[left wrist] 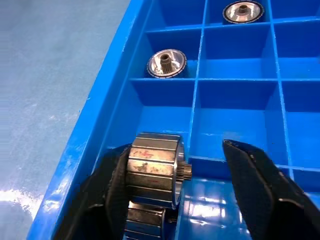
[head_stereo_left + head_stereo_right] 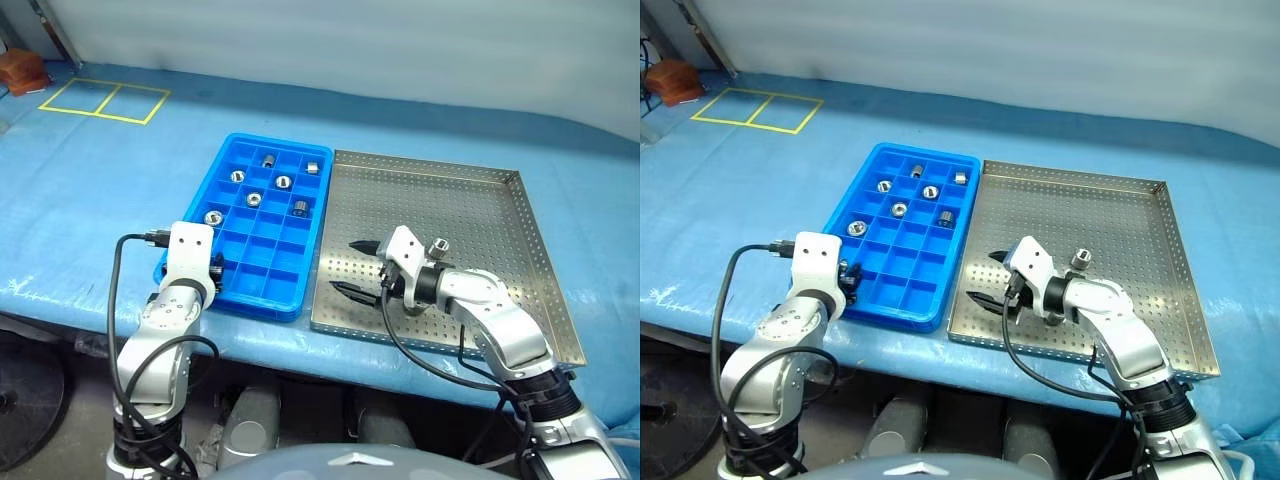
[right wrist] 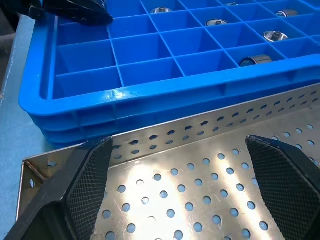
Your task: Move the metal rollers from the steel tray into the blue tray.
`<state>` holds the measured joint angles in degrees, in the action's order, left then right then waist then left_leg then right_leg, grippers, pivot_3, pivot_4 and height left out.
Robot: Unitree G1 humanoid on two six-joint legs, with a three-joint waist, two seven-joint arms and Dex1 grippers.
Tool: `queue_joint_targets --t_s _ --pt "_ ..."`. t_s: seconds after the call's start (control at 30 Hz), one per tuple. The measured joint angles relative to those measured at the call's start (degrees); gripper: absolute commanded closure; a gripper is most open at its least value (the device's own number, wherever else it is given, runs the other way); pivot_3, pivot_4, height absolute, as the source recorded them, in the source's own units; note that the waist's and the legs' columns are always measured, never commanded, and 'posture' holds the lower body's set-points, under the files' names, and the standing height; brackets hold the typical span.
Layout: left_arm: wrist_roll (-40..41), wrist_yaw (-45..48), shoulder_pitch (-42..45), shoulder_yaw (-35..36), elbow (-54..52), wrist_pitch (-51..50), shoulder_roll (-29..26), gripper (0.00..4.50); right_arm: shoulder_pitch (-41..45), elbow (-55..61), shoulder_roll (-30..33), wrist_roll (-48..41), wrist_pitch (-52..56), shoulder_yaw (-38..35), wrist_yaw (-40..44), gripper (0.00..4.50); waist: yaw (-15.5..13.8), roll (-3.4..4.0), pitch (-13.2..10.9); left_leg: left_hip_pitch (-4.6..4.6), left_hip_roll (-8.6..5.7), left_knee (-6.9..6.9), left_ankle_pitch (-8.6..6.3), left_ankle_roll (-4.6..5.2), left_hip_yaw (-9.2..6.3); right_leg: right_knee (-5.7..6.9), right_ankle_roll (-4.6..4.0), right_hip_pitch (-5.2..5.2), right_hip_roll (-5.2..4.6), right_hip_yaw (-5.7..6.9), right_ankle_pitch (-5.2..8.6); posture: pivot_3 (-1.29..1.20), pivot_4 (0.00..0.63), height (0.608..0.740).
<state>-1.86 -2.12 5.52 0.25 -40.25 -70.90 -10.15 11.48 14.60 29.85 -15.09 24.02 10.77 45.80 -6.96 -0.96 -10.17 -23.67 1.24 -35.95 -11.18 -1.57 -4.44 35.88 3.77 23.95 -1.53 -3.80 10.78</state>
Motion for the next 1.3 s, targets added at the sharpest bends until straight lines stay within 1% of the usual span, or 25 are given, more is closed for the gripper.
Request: queue_joint_targets --t_s 0.03,0.07,0.13,0.27,0.33,0.47,0.73,0.83,0.9,0.93,1.0,1.1,1.13,1.23,1.3 --pt "-0.03 0.05 -0.03 -0.06 0.00 0.00 0.00 2.34 0.00 0.00 -0.01 0.05 -0.03 0.00 -0.04 0.00 -0.01 0.00 0.00 0.00 0.00 -0.01 0.00 0.00 0.00 0.00 0.00 0.00 0.00 0.00 0.00 0.28 0.150 0.740" --pt "-0.28 -0.02 -0.02 0.11 0.00 0.00 -0.02 2.49 0.00 -0.01 -0.09 0.19 -0.07 -0.01 -0.19 0.00 0.00 0.00 0.00 0.00 0.00 -0.01 0.00 0.00 0.00 0.00 0.00 0.00 0.00 0.00 0.00 0.28 0.150 0.740" --pt "-0.39 -0.12 -0.02 0.38 -0.01 0.03 -0.20 3.10 0.01 -0.03 -0.18 0.31 -0.13 -0.01 -0.51 0.00 -0.05 0.00 0.00 0.00 0.00 -0.01 0.00 0.00 0.00 0.00 0.00 0.00 0.00 0.00 0.00 0.28 0.150 0.740" --pt "-0.49 -0.33 -0.09 0.24 -0.01 0.30 -0.22 3.10 0.02 -0.19 -0.35 1.14 -0.60 0.00 -1.01 0.00 -0.09 0.00 0.00 0.00 0.00 -0.01 0.00 0.00 0.00 0.00 0.00 0.00 0.00 0.00 0.00 0.28 0.150 0.740" --pt "-0.63 -0.42 -0.19 0.23 -0.01 0.50 -0.21 3.23 0.02 -0.30 -0.36 1.32 -0.99 0.00 -1.06 0.00 -0.09 -0.01 0.00 0.00 0.00 -0.01 0.00 0.00 0.00 0.00 0.00 0.00 0.00 0.00 0.00 0.28 0.150 0.740" --pt "-2.03 -0.99 -0.39 -0.79 -0.01 1.56 -0.50 3.23 0.03 -0.51 -0.42 1.49 -1.22 0.00 -1.03 0.00 -0.13 -0.01 -0.01 -0.01 0.00 -0.01 0.00 0.00 -0.01 0.00 0.00 0.00 0.00 0.01 0.00 0.29 0.150 0.740" --pt "-1.76 -1.07 2.15 -0.32 -2.05 17.04 1.78 3.23 0.10 -0.80 -1.15 1.80 -1.55 -0.01 -1.64 0.00 -0.23 -0.02 -0.01 -0.04 0.00 0.00 0.00 -0.01 0.00 -0.02 0.00 0.01 -0.01 0.00 0.00 0.28 0.150 0.740" --pt "1.00 0.08 3.39 1.55 -3.39 20.75 5.27 3.23 0.09 -1.04 -1.62 1.98 -1.60 -0.22 -2.62 0.00 -0.19 -0.03 -0.01 -0.04 0.00 0.00 0.00 -0.01 0.02 -0.04 0.00 0.01 -0.01 -0.01 0.00 0.28 0.150 0.740" --pt "5.52 1.57 4.08 3.38 -4.47 21.28 9.44 3.23 0.08 -1.06 -2.92 1.48 -1.58 -0.90 -3.60 0.00 -0.21 -0.03 -0.02 -0.06 0.00 -0.01 0.00 -0.01 0.02 -0.05 0.00 0.01 -0.01 0.00 0.00 0.28 0.150 0.740" --pt "9.69 2.73 4.36 5.02 -4.89 21.32 13.18 3.23 0.07 -1.06 -4.18 0.11 -1.14 -2.09 -4.10 0.00 -0.21 -0.03 -0.02 -0.06 0.00 -0.02 0.00 -0.01 0.02 -0.06 0.00 0.00 -0.01 0.00 -0.01 0.28 0.150 0.740" --pt "15.73 4.18 4.49 6.60 -4.83 21.26 13.74 3.23 0.28 -0.68 -6.12 -2.34 -0.47 -3.80 -4.83 0.00 -0.17 -0.05 -0.03 -0.07 0.03 -0.04 0.01 -0.01 -0.01 -0.02 0.00 0.02 0.04 0.03 0.00 0.27 0.150 0.740" --pt "25.82 4.50 5.74 12.07 -3.20 21.39 14.49 3.23 -0.01 0.48 -7.66 -6.54 0.80 -6.94 -5.24 0.00 0.17 -0.05 -0.03 -0.04 0.05 -0.04 0.01 0.00 -0.01 0.00 0.00 0.00 0.06 0.03 0.00 0.26 0.150 0.740" --pt "30.38 4.16 5.69 13.80 -2.17 21.58 14.64 3.23 -0.23 1.12 -8.02 -8.14 1.49 -8.00 -5.38 0.00 0.28 -0.05 -0.03 -0.03 0.05 -0.04 0.00 0.00 -0.01 -0.01 0.00 -0.01 0.05 0.02 0.00 0.26 0.150 0.740" --pt "41.54 2.77 5.13 16.35 2.02 22.74 14.73 3.23 -0.85 2.70 -9.11 -12.02 2.28 -10.20 -5.71 0.00 0.63 -0.05 -0.03 -0.06 0.04 -0.06 0.00 0.00 -0.01 -0.03 0.00 -0.03 0.05 0.01 0.00 0.25 0.150 0.740" --pt "47.21 1.80 4.99 16.81 4.56 24.08 14.74 3.23 -1.23 3.75 -9.18 -13.68 2.76 -11.16 -5.86 0.00 0.80 -0.06 -0.03 -0.06 0.03 -0.07 0.01 0.00 -0.01 -0.04 0.00 -0.04 0.05 0.00 0.00 0.25 0.150 0.740"
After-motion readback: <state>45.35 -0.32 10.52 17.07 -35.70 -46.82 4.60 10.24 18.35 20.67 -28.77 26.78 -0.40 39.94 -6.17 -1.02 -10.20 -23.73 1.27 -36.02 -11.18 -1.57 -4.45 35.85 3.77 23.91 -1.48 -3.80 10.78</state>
